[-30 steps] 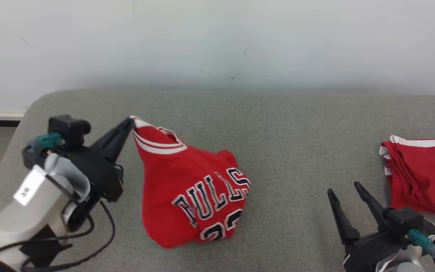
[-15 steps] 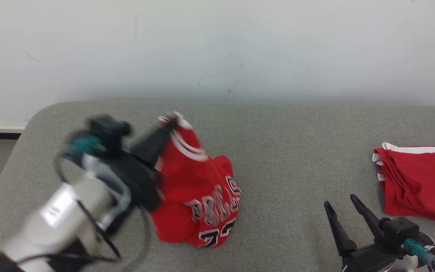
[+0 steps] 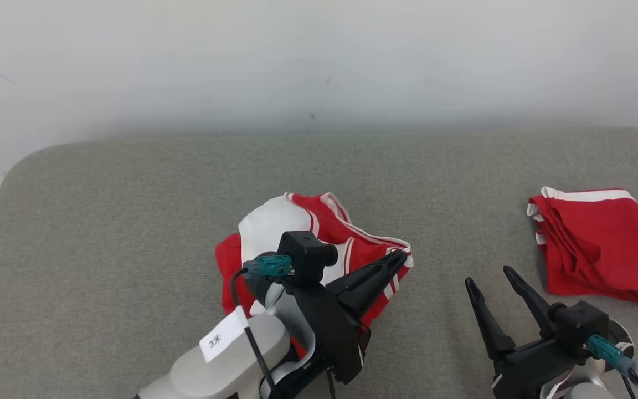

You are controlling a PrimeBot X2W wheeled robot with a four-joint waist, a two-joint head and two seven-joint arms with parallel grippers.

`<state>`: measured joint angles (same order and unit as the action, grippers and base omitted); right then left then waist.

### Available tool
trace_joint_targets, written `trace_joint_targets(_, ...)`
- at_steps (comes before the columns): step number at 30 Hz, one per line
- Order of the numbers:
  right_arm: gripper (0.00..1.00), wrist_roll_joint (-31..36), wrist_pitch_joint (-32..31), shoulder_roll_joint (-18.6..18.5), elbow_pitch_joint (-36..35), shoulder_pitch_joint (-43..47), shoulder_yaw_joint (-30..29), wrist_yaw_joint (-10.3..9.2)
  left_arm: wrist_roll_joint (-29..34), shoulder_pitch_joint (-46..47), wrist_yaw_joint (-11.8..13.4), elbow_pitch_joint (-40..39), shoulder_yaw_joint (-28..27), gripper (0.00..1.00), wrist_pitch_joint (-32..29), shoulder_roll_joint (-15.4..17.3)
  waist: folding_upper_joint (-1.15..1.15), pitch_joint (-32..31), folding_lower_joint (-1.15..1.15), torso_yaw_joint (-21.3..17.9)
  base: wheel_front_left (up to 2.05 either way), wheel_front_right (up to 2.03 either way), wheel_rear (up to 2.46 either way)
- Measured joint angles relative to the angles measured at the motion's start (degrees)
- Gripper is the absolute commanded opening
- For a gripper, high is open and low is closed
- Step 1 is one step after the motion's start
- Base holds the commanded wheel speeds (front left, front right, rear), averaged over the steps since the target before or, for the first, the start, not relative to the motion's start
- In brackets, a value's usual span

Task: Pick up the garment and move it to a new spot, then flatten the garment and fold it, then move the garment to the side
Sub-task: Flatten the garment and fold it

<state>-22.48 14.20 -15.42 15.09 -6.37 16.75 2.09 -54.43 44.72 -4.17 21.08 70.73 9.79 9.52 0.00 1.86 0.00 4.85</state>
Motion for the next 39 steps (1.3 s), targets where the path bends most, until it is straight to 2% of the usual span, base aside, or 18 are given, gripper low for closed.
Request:
trace_joint_targets(4,1.0,0.4,0.0,0.0,0.0,-0.4,0.0,0.0,-0.3,0.0,-0.7,5.0,0.2,0.0,-0.2,-1.8,0.0,1.1,0.0,-1.0,0.0,0.0,0.0)
trace_joint_targets(5,1.0,0.4,0.0,0.0,0.1,-0.7,0.0,0.0,-0.5,0.0,-0.9,6.1,0.2,0.08,-0.1,-2.2,0.0,1.4,0.0,-1.3,0.0,0.0,0.0)
trace_joint_targets(6,1.0,0.4,0.0,0.0,0.1,-1.1,0.0,0.0,-0.6,-0.1,-1.0,7.1,0.2,0.34,-0.1,-2.7,0.0,1.7,0.0,-1.5,0.0,0.0,0.0)
trace_joint_targets(7,1.0,0.4,0.0,0.0,0.1,-1.3,-0.3,-0.01,-0.7,-0.2,-1.0,8.2,0.5,0.76,-0.2,-3.3,0.0,1.9,0.0,-1.7,0.0,0.0,0.0)
trace_joint_targets(8,1.0,0.4,0.0,-0.1,0.0,-1.4,-0.4,-0.01,-0.6,-0.2,-1.4,8.8,0.8,1.0,-0.2,-3.6,0.0,2.1,0.0,-1.9,0.0,0.0,0.0)
trace_joint_targets(13,1.0,0.4,0.0,-0.4,0.3,-1.2,-1.5,-0.19,-0.6,-0.5,-1.9,11.8,1.0,1.0,-0.2,-4.4,0.0,2.9,0.0,-1.9,0.0,0.0,0.0)
trace_joint_targets(19,1.0,0.4,0.0,-0.2,0.5,-1.3,-1.2,-0.4,-0.3,1.1,-2.4,14.8,0.6,1.0,0.3,-3.5,0.0,3.0,0.0,-0.9,0.0,0.0,0.0)
trace_joint_targets(28,1.0,0.6,0.0,0.4,0.9,-2.6,-0.1,0.0,1.7,5.3,-2.4,21.7,0.7,1.0,0.3,1.8,0.0,3.1,0.0,-1.5,0.0,0.0,0.0)
trace_joint_targets(39,1.0,1.5,0.0,0.2,0.2,-3.2,0.1,0.0,1.4,7.0,-2.9,28.4,0.5,1.0,-0.8,2.7,0.0,5.1,0.01,-4.3,0.0,0.0,0.0)
